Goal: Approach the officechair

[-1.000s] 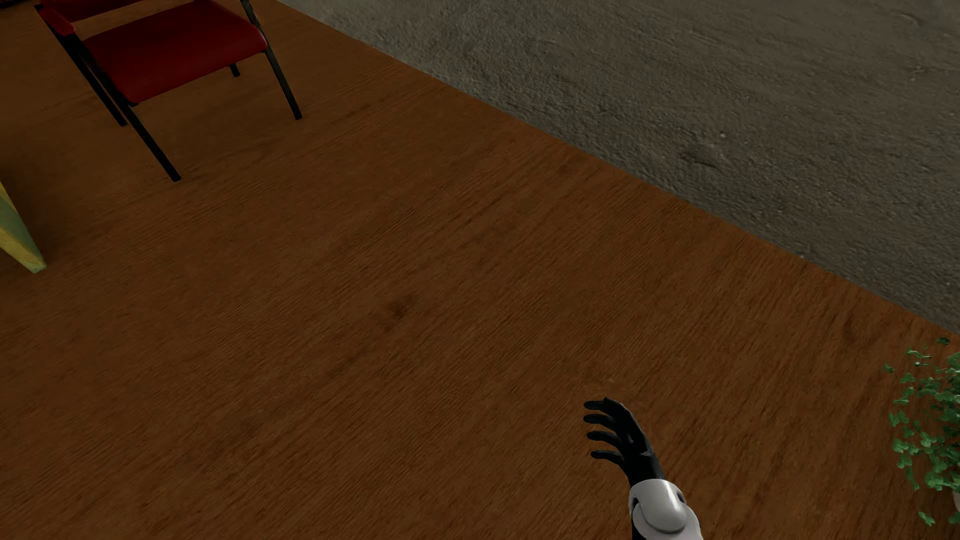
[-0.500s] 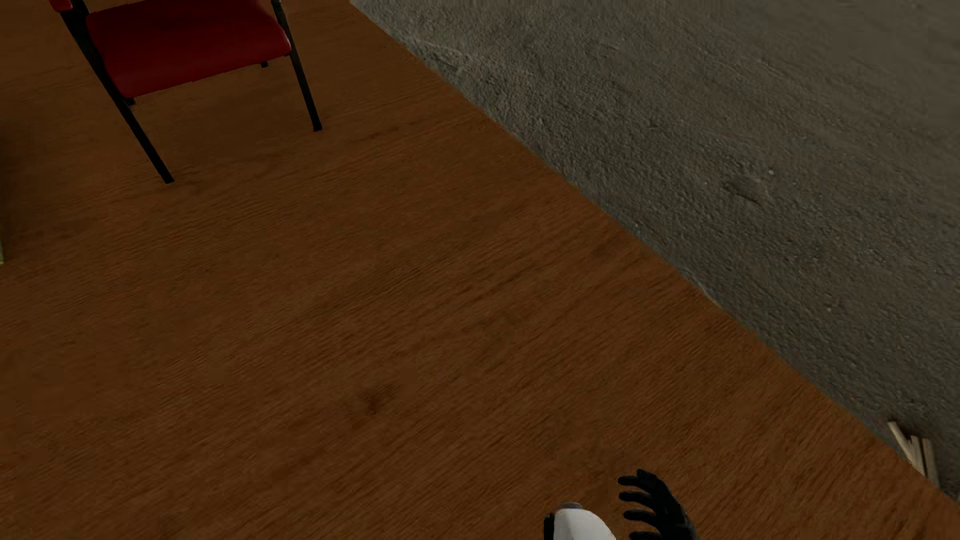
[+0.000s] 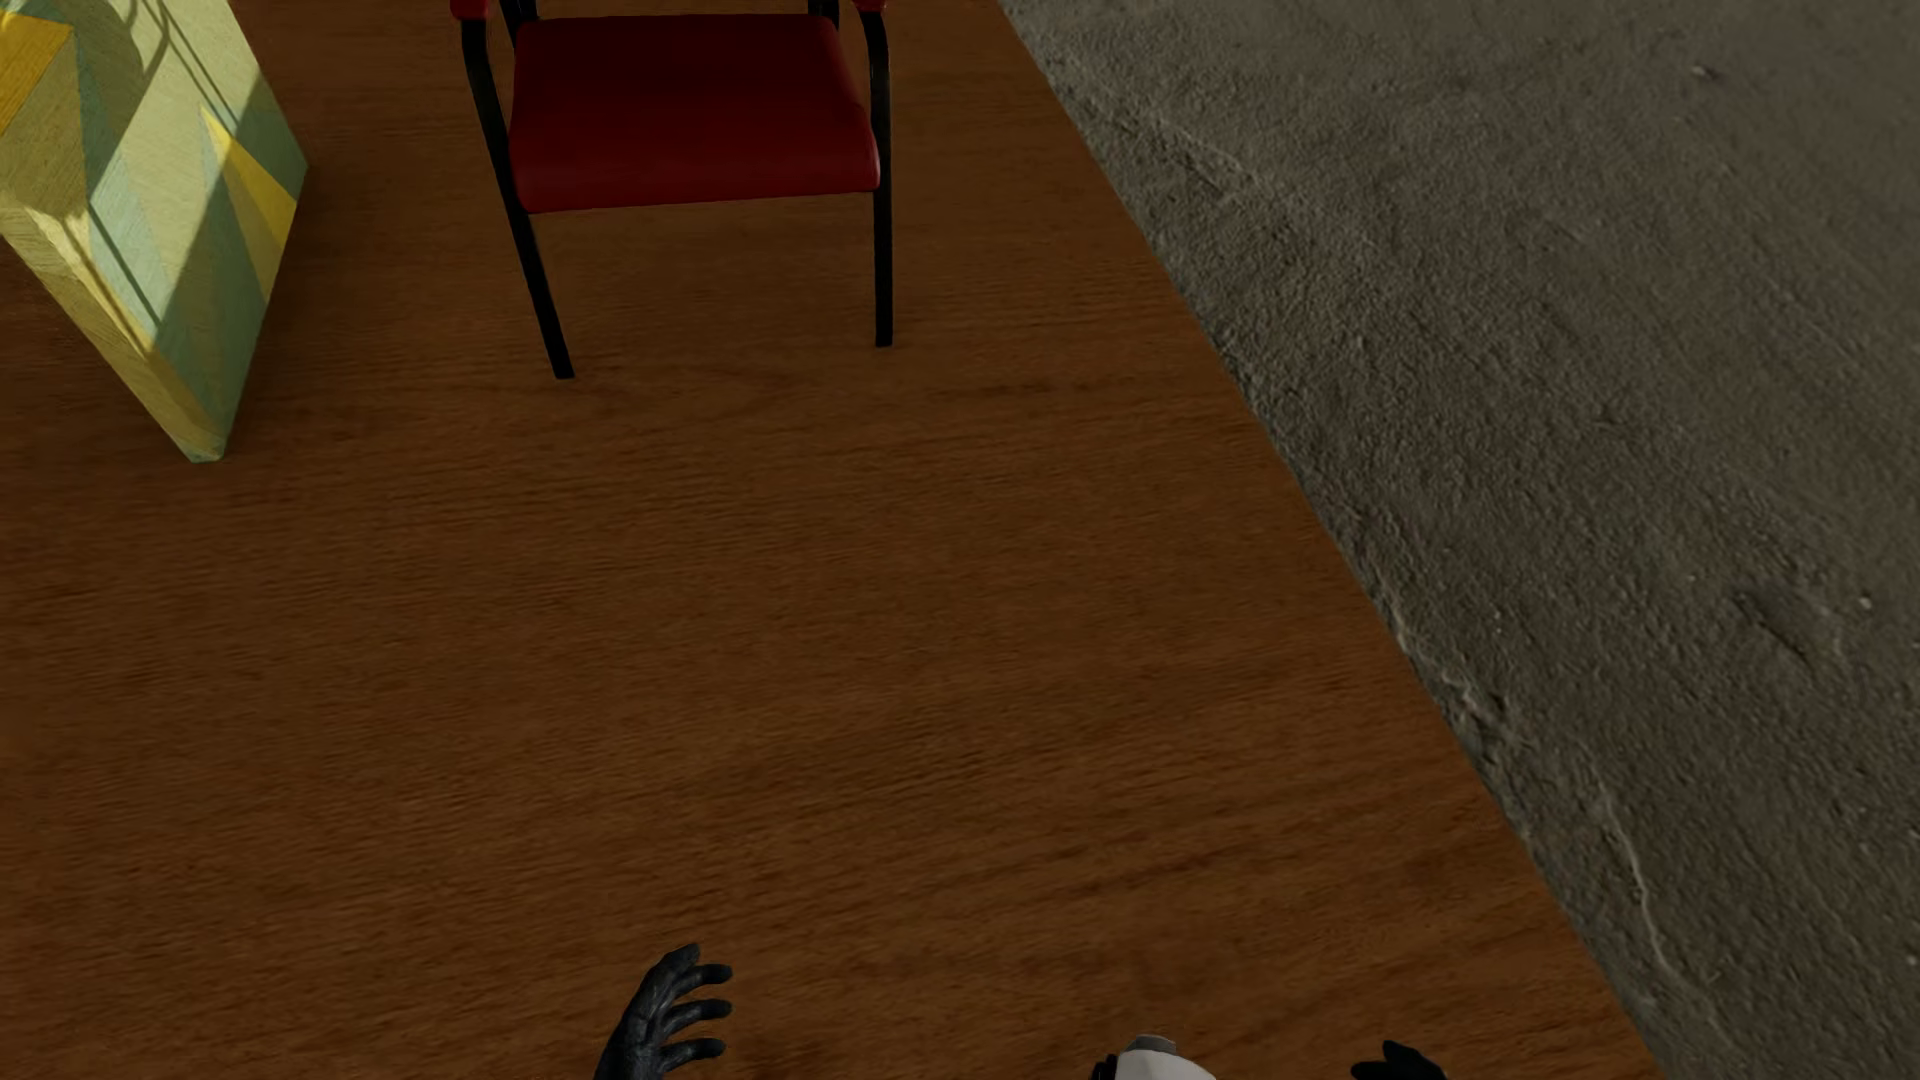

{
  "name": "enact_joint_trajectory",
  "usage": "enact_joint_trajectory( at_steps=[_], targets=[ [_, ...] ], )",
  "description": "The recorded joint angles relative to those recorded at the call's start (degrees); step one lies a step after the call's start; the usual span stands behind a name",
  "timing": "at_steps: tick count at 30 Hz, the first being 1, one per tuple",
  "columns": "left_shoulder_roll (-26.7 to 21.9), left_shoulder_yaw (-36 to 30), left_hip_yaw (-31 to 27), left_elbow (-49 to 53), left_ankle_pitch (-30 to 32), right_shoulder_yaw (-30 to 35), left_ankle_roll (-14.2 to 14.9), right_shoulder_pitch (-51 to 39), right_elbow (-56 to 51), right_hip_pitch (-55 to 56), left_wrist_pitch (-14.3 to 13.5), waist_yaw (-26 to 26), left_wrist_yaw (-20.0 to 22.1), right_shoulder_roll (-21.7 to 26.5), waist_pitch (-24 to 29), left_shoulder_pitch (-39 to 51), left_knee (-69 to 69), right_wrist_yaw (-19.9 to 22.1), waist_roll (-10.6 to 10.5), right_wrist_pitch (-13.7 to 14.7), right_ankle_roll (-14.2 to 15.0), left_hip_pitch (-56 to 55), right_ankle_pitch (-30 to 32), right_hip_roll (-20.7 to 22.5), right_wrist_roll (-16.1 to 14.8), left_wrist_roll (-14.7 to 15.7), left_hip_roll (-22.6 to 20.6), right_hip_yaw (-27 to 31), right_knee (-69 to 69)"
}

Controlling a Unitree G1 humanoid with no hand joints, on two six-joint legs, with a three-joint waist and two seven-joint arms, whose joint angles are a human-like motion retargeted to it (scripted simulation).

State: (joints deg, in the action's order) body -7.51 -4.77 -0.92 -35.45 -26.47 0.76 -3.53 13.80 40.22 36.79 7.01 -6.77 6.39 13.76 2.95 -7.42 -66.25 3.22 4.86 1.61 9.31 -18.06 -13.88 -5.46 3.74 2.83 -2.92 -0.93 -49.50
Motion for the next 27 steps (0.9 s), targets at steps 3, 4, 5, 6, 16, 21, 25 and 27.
enact_joint_trajectory(
  at_steps=[3, 4, 5, 6, 16, 21, 25, 27],
  targets=[
    [-3.01, 3.15, 3.87, -1.07, 4.00, 0.53, 0.88, -8.18, -4.23, -10.37, -1.80, -7.43, -9.09, 1.43, 0.61, -6.26, -8.81, 5.46, -5.97, -0.15, -4.39, -10.85, -6.32, -0.90, -5.49, -0.57, 3.92, -5.08, 3.06],
    [-3.92, 4.99, 4.55, 0.26, -0.25, 2.85, 1.43, -11.08, -6.63, -13.79, -1.03, -10.12, -10.20, -0.87, -0.34, -9.08, -3.31, 7.03, -7.38, 0.65, -4.13, -12.26, -8.20, -1.58, -6.56, -1.42, 4.20, -6.06, 4.52],
    [-4.14, 6.38, 3.21, 0.47, -2.68, 4.58, 3.63, -14.74, -8.62, -16.32, -0.25, -9.98, -9.53, -3.72, -1.82, -11.42, 5.79, 7.35, -8.91, 1.37, -2.88, -12.60, -11.49, -1.64, -6.48, -2.21, 5.28, -5.89, 4.36],
    [-4.87, 2.51, 2.81, -5.40, -2.58, 6.76, 0.72, -17.50, -7.50, -13.11, -0.40, -8.50, -7.47, -5.91, -2.49, -11.32, 11.20, 6.22, -9.25, 2.97, -2.17, -10.07, -10.16, -1.40, -5.31, -2.12, 5.16, -2.70, -5.51],
    [-2.76, 3.57, 5.69, 0.44, 0.71, 1.30, -0.35, -10.88, -6.67, -15.32, -1.96, -9.57, -11.97, -0.32, 1.34, -7.16, -2.25, 7.64, -8.48, -1.93, -5.22, -13.22, -12.68, -0.24, -6.01, 1.22, 4.41, -5.48, 3.45],
    [-2.88, -2.89, 6.77, -1.35, 7.14, 2.30, 2.27, -12.77, -1.59, -6.57, 6.08, -2.21, -5.71, -4.14, 4.46, -7.91, 0.34, 1.29, -7.33, 2.35, -4.13, -12.46, -7.21, -0.90, -2.80, -8.32, 4.33, 1.25, -3.67],
    [-1.50, 2.32, 2.28, 1.93, 8.86, -0.84, -3.99, -4.96, -6.08, -6.27, 1.46, 5.48, -7.47, -1.90, 3.63, -4.38, 6.04, -1.69, -7.18, -7.14, -1.38, -14.86, 0.69, 0.71, 5.54, -13.49, 5.15, 0.04, -10.08],
    [-3.72, -0.52, 2.43, -3.19, 3.26, 0.66, 1.97, -6.13, -4.70, -1.11, -4.13, 7.04, -7.98, -6.00, 1.72, -3.04, 15.06, -0.60, -4.67, -8.13, -1.32, -10.32, 2.34, 1.67, 5.35, -13.87, 5.71, 1.43, -17.25]
  ],
)
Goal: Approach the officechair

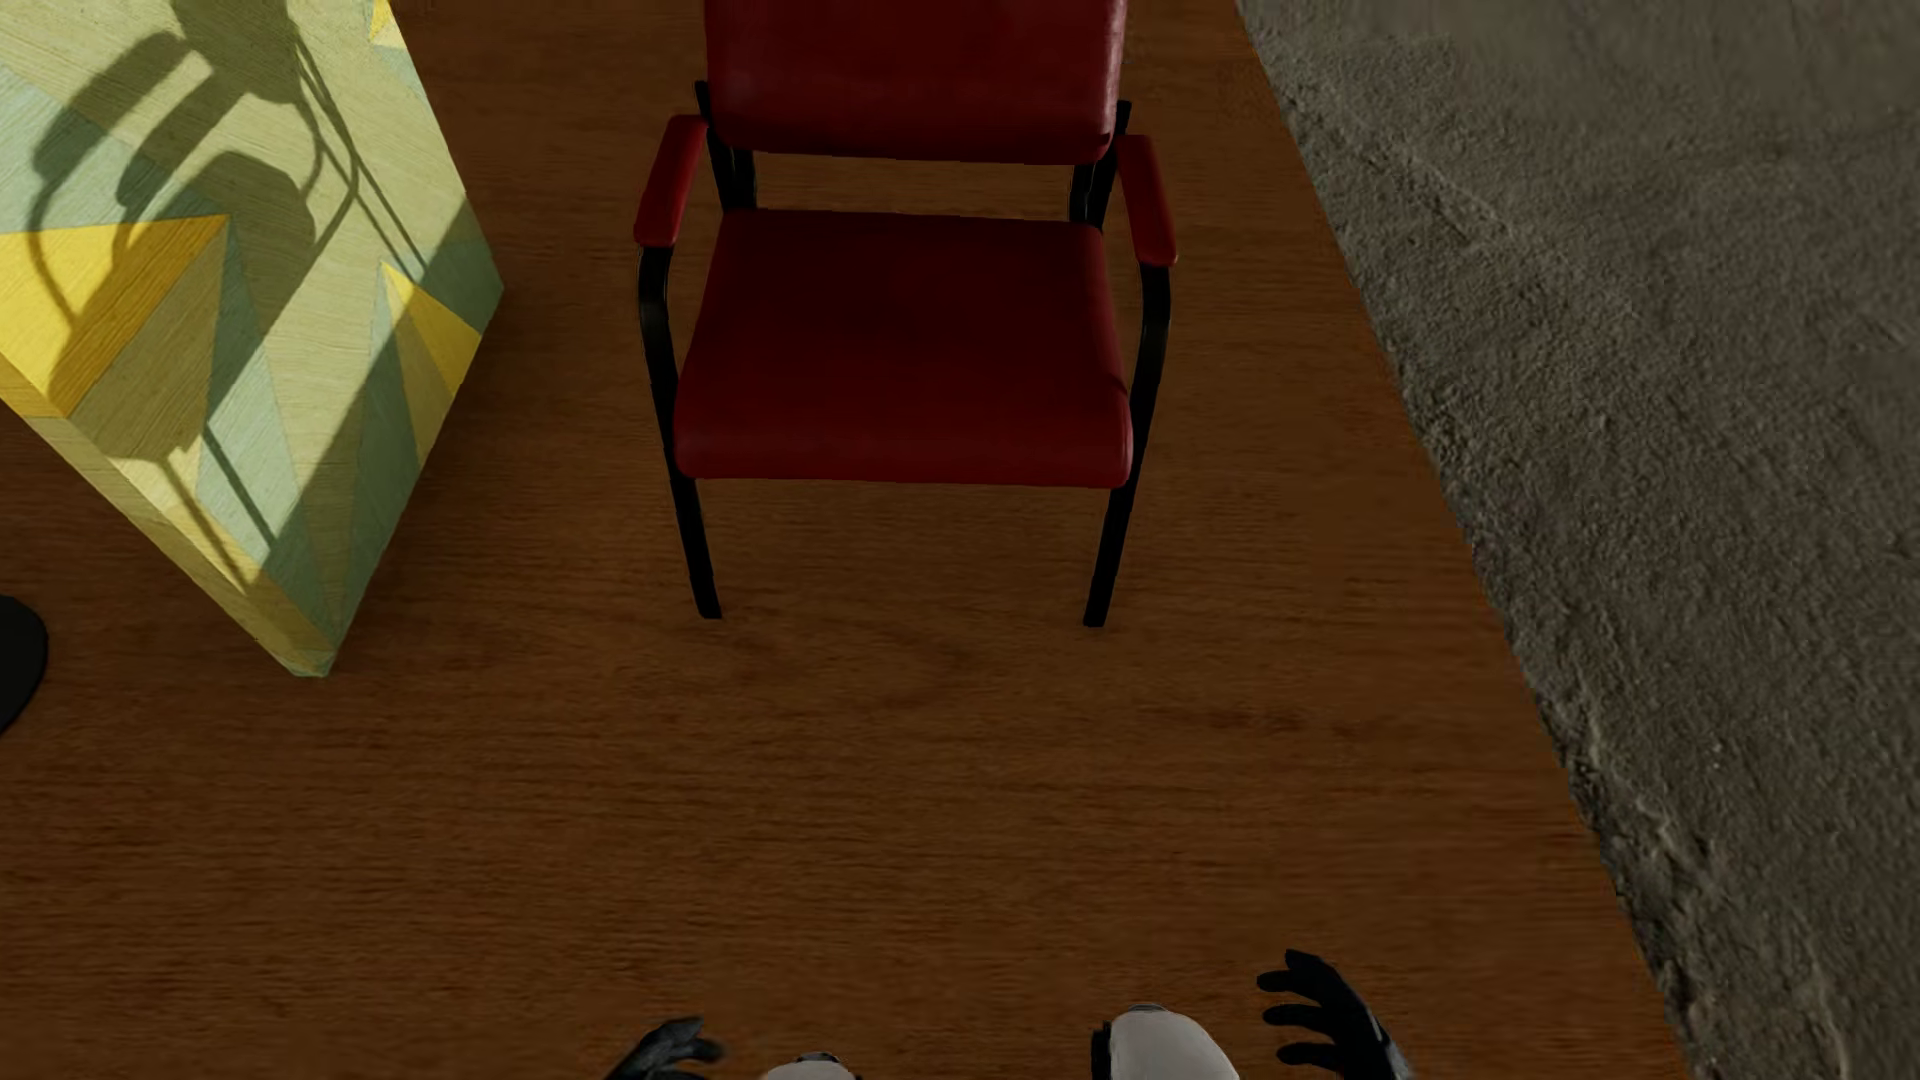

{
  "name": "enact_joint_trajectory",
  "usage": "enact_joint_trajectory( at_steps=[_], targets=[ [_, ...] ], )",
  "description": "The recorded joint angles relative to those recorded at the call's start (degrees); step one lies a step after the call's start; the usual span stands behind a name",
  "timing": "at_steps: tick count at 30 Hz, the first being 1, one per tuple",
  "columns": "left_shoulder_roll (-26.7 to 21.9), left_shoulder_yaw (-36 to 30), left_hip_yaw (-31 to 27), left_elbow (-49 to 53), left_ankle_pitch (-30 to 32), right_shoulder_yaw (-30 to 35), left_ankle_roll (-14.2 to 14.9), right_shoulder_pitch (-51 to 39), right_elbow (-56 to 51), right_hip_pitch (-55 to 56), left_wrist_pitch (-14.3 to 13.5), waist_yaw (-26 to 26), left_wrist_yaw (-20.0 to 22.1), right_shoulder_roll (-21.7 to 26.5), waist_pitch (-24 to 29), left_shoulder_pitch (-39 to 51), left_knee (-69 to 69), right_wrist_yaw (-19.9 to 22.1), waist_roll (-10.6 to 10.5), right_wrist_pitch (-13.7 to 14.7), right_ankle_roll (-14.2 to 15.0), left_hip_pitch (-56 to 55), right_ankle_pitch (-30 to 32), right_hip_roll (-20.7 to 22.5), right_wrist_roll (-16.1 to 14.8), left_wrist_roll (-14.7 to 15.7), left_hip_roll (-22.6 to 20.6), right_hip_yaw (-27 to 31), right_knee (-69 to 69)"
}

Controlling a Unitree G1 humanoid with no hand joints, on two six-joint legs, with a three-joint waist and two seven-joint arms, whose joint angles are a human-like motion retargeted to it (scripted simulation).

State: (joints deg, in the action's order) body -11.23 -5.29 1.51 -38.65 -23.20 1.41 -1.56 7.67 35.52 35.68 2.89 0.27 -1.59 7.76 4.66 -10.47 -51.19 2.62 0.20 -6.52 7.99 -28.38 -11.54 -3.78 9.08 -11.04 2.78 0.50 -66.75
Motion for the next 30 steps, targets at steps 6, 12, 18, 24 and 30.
enact_joint_trajectory(
  at_steps=[6, 12, 18, 24, 30],
  targets=[
    [0.58, 1.07, -0.94, 2.23, -2.43, 1.04, 3.80, -0.76, -1.14, -2.21, -5.44, -3.89, -3.94, 3.56, -3.05, -3.44, -7.81, 2.52, 2.95, 12.27, -4.78, 0.95, 2.99, -0.62, -10.01, 10.62, -1.84, -2.50, 23.24],
    [3.09, 1.96, -0.44, 5.77, -4.24, -0.28, 0.26, 1.92, 2.33, -2.98, 5.78, -2.21, 0.67, 5.10, -3.42, -2.29, -2.44, -0.30, 0.80, 6.04, -2.53, 4.94, -2.24, -0.39, -5.95, 10.00, -3.12, 0.05, 19.32],
    [1.32, 2.20, -0.25, 2.44, -0.39, -0.10, 1.54, 2.12, 0.27, -4.52, 3.01, -0.61, -0.43, 2.21, -2.25, -2.05, 6.53, -0.80, -2.36, 7.11, -3.11, 6.75, -1.95, -0.49, -10.87, 15.31, -2.95, -0.04, 24.83],
    [1.33, 1.59, -0.60, 1.25, -1.04, 0.95, 2.14, 2.42, -1.94, -5.60, -0.07, -0.34, 1.05, 2.94, -1.86, 0.32, 5.82, -3.59, -1.89, 6.07, -5.79, 6.63, 1.20, 1.33, -9.10, 11.04, -1.31, -0.50, 27.24],
    [2.13, 2.03, -0.58, 1.38, -0.89, 1.05, 2.34, 1.70, -0.65, -5.66, 2.60, 1.21, 3.20, 2.77, -3.40, 0.72, 7.20, -0.80, 1.54, 8.12, -5.84, 7.36, 0.58, 1.66, -9.58, 12.83, -1.67, 0.57, 27.09]
  ],
)
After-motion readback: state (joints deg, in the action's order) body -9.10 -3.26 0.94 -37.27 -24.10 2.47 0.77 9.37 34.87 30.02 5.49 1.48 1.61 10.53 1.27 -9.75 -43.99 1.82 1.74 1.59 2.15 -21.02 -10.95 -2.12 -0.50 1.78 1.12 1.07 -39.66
